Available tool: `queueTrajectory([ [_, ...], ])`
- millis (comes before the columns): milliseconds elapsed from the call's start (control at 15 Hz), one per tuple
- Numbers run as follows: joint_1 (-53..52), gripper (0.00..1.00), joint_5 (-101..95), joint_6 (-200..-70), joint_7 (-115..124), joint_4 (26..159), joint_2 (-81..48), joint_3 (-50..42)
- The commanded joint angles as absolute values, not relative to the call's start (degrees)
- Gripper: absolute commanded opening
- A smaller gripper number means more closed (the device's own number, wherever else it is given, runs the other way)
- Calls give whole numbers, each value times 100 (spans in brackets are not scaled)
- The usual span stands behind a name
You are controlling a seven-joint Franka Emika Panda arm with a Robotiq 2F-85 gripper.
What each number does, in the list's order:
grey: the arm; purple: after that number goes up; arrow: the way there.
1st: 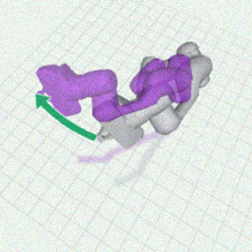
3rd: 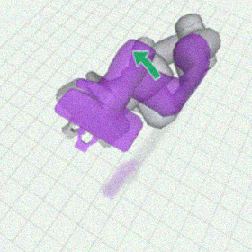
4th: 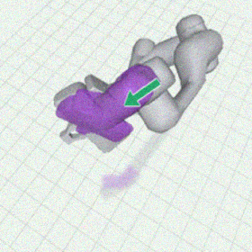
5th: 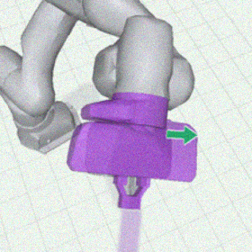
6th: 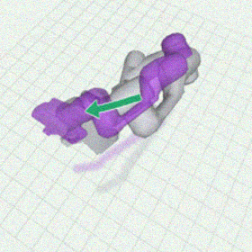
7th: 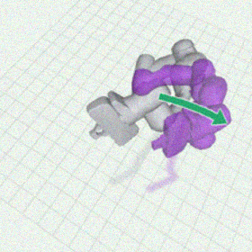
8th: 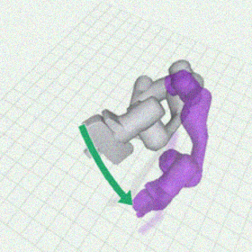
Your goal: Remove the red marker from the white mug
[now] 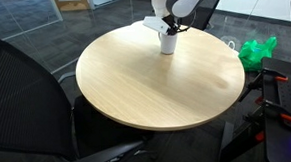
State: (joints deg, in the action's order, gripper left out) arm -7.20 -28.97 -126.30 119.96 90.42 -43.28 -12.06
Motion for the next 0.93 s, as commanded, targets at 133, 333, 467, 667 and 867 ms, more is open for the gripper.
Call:
queueTrajectory([
  [133,-1090,5,-2969,-12432,12101,9119,-4031,-1402],
  [333,-1235,5,-3058,-12353,12166,9182,-3858,-1438],
  [467,-1301,5,-3154,-12300,12226,9214,-3737,-1434],
  [667,-1363,5,-3294,-12262,12283,9283,-3534,-1405],
  [867,-1438,5,-3473,-12191,12329,9403,-3266,-1365],
])
